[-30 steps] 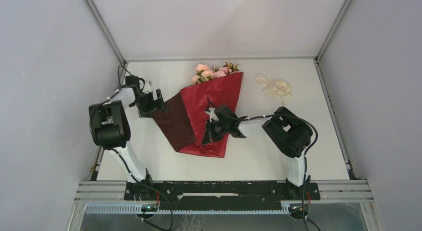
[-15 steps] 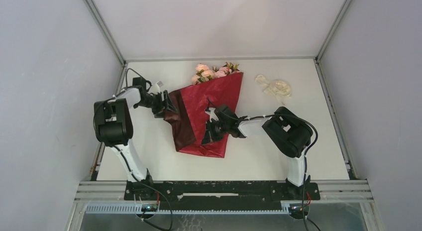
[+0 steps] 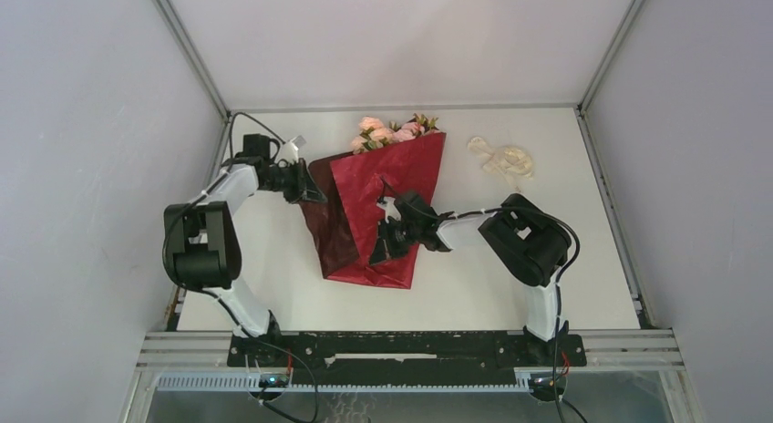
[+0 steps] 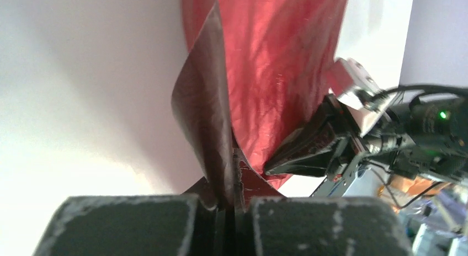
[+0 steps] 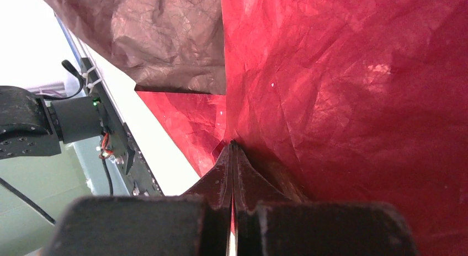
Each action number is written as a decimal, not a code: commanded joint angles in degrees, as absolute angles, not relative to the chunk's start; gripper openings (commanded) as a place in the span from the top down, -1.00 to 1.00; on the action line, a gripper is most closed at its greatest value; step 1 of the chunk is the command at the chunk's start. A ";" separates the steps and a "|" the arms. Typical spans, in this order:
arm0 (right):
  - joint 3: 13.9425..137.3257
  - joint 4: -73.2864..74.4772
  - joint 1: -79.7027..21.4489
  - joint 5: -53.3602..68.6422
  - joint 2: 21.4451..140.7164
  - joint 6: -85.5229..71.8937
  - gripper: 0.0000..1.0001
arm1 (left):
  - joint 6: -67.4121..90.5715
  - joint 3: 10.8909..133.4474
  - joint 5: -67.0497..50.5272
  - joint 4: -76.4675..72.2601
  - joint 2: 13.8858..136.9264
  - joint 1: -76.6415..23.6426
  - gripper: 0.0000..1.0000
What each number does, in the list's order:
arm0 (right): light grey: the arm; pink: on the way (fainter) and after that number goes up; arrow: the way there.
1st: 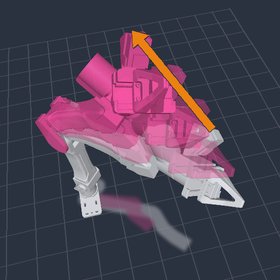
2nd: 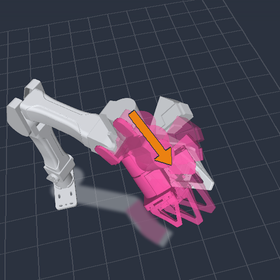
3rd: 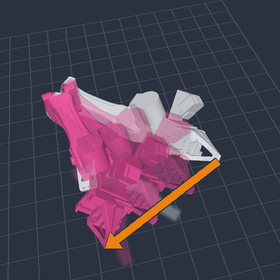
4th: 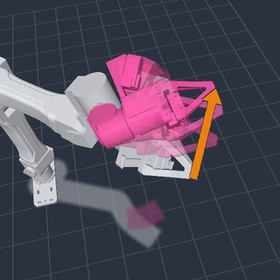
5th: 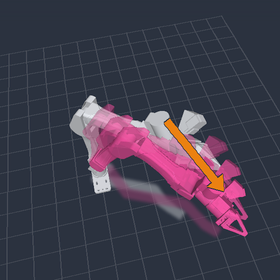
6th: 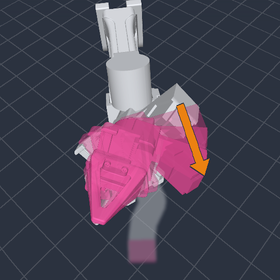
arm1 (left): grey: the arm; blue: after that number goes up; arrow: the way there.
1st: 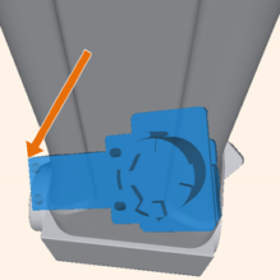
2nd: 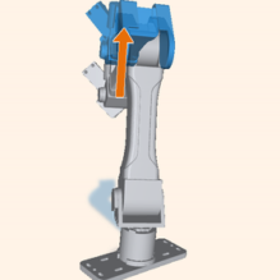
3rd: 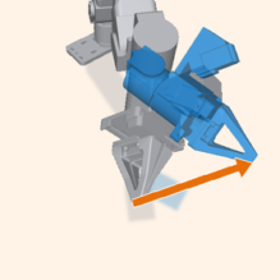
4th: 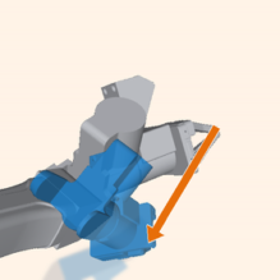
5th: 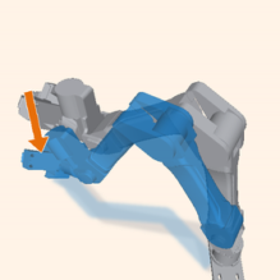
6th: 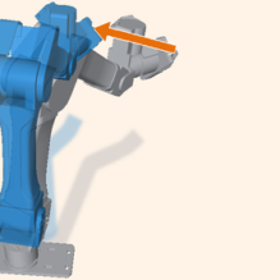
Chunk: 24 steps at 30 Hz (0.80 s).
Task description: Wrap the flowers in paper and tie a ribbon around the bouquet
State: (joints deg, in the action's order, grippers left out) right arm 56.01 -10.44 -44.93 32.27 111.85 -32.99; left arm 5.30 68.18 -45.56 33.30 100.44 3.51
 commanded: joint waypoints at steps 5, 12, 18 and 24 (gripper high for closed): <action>54.04 -16.62 -43.02 34.67 114.69 -35.90 1.00 | 2.87 70.89 -47.65 32.33 91.79 -8.81 0.97; 53.23 -21.21 -43.10 35.48 114.77 -38.75 1.00 | 6.94 77.34 -43.28 29.70 99.89 -16.49 0.96; 49.50 -28.21 -43.51 33.31 109.79 -43.37 1.00 | 10.26 83.57 -35.65 27.73 110.32 -18.55 0.97; 48.22 -28.12 -44.42 29.62 104.30 -45.82 1.00 | 9.32 86.49 -31.73 28.08 116.74 -21.05 0.96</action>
